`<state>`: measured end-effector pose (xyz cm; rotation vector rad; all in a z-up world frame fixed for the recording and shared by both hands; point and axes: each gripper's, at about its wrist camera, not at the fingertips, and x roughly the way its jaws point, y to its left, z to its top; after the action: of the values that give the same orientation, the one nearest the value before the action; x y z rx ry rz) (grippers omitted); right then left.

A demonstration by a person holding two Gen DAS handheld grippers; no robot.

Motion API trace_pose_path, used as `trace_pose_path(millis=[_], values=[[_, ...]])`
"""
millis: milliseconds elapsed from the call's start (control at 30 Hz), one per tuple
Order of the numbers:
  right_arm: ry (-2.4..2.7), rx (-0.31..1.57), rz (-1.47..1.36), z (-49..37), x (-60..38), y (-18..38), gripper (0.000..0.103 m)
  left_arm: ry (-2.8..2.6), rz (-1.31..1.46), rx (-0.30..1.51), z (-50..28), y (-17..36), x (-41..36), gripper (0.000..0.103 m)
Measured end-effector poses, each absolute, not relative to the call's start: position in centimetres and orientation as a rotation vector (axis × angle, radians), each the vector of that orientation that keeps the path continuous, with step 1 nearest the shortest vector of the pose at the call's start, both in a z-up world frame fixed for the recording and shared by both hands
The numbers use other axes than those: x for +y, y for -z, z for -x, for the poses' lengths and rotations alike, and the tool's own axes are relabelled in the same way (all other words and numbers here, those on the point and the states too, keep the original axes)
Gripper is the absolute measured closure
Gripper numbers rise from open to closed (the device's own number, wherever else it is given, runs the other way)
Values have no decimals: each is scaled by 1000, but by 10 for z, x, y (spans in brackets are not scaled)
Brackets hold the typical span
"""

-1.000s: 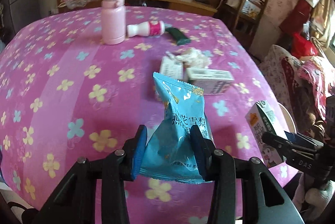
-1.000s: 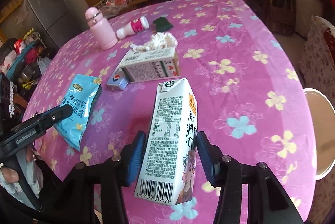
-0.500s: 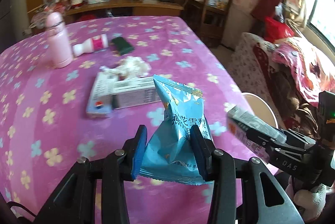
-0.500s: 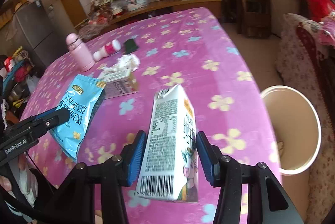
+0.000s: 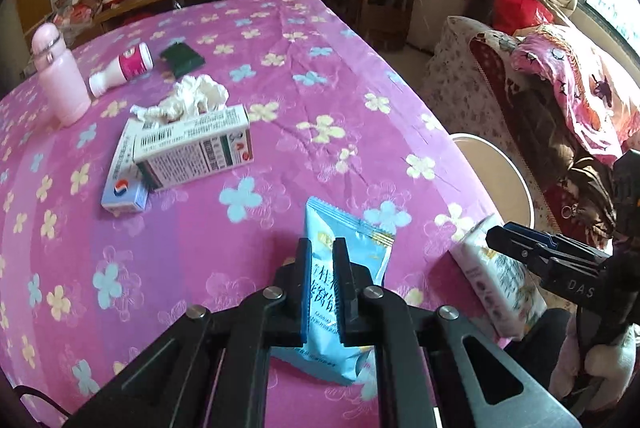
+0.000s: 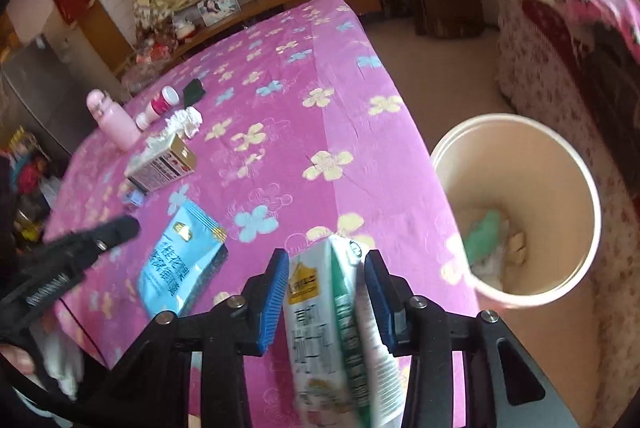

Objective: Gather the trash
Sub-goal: 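Lift and carry the snack bag and milk carton over the white bucket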

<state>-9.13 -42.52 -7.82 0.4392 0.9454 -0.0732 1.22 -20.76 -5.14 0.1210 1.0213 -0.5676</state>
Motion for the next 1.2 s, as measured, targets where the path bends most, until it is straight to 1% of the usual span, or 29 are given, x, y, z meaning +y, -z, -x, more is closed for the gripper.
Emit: trace_pose_path(millis=[33,67,100,133,233,267,300,333,467,567,600,633,667,700,733,933,1200], values=[[68,955,-449,92,-427,80,47,577,-118,1025,-12,53,-206,76],[71,961,-448,92,-427,80,44,583,-118,1027,-12,54,-204,63],[75,964,-443,93,-427,80,42,598,-111,1027,-11,54,-202,40],[74,968,-436,95,-427,80,40,609,-100,1021,-10,54,-200,34],[59,992,-391,100,-420,79,37,609,-146,1026,-5,61,-201,32],[55,1007,-365,102,-416,80,35,608,-180,1043,-4,69,-203,32],[54,1020,-345,104,-413,82,31,606,-200,1061,-5,75,-205,32],[52,1036,-326,104,-411,84,30,601,-209,1073,-5,79,-205,32],[55,1075,-289,108,-406,98,30,584,-227,1116,-11,102,-207,32],[60,1099,-283,107,-405,110,30,581,-209,1119,-13,106,-207,32],[61,1086,-268,108,-404,111,30,590,-207,1130,-13,106,-208,34],[66,1082,-258,109,-403,111,30,597,-206,1125,-12,106,-209,50],[70,1085,-256,109,-403,111,30,600,-215,1124,-10,105,-210,53],[72,1076,-254,109,-403,110,33,606,-216,1119,-9,102,-211,57],[80,1064,-249,110,-404,108,48,613,-203,1117,-9,99,-211,61],[114,1021,-259,112,-416,100,47,647,-142,1096,-10,77,-223,63],[199,964,-283,115,-451,81,47,714,-167,1029,-5,49,-278,63]])
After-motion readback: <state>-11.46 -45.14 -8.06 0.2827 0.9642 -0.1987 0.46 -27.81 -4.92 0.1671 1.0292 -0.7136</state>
